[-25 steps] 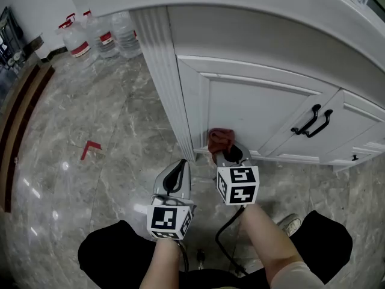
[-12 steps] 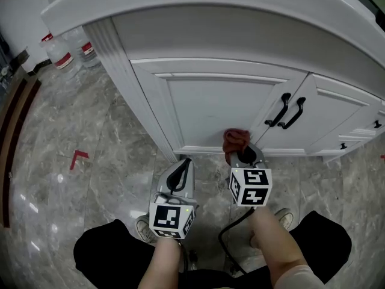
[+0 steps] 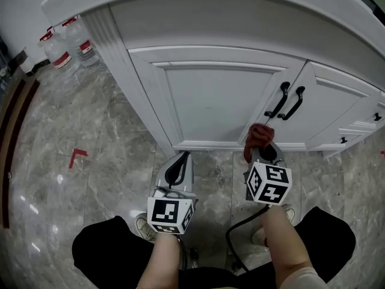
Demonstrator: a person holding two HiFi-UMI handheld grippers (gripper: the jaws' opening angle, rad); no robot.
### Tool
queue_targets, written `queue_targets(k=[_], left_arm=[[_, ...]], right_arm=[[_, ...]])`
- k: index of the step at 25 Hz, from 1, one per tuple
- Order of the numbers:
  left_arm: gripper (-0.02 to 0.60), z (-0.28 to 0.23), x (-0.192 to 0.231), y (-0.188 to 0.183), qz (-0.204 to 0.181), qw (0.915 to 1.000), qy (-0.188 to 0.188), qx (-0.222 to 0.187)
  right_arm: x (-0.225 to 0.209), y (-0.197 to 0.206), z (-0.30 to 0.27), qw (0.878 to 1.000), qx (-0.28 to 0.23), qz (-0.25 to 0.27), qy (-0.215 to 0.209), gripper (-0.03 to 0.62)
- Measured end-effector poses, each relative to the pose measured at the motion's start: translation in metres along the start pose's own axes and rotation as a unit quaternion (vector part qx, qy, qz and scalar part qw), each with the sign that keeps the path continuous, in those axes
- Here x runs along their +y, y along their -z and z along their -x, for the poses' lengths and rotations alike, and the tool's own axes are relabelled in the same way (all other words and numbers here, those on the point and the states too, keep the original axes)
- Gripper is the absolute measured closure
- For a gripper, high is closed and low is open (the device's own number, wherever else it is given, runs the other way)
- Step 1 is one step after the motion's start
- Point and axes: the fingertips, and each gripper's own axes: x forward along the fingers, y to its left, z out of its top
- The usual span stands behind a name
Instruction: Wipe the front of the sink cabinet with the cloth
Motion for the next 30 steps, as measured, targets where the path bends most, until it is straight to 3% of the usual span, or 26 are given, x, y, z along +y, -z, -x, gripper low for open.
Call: queue_targets(k=[7, 17, 21, 24, 30], left_arm=[[0.581, 0.017, 0.037, 0.010, -0.006, 0.9991, -0.041, 0.009], [0.581, 0.057, 0.106, 0.049, 0.008, 0.9926, -0.113, 0.044], [0.581, 0.069, 0.126, 0.054, 0.032, 0.9898, -0.133, 0.042], [0.581, 0.069, 0.126, 0.057, 0.029, 0.9898, -0.131, 0.046], [0.581, 0.060, 0.112, 0.063, 0.018, 0.9922, -0.111, 0.055]], right_arm=[[0.086, 0.042, -0.015, 0.996, 0.028, 0.007, -0.081, 0.516], [0.214, 0.103, -0.066, 0.978, 0.078, 0.038, -0.192, 0.514], [0.245, 0.116, -0.084, 0.973, 0.090, 0.031, -0.208, 0.514], [0.254, 0.123, -0.091, 0.973, 0.099, 0.024, -0.207, 0.514], [0.226, 0.128, -0.098, 0.977, 0.110, 0.007, -0.183, 0.514]])
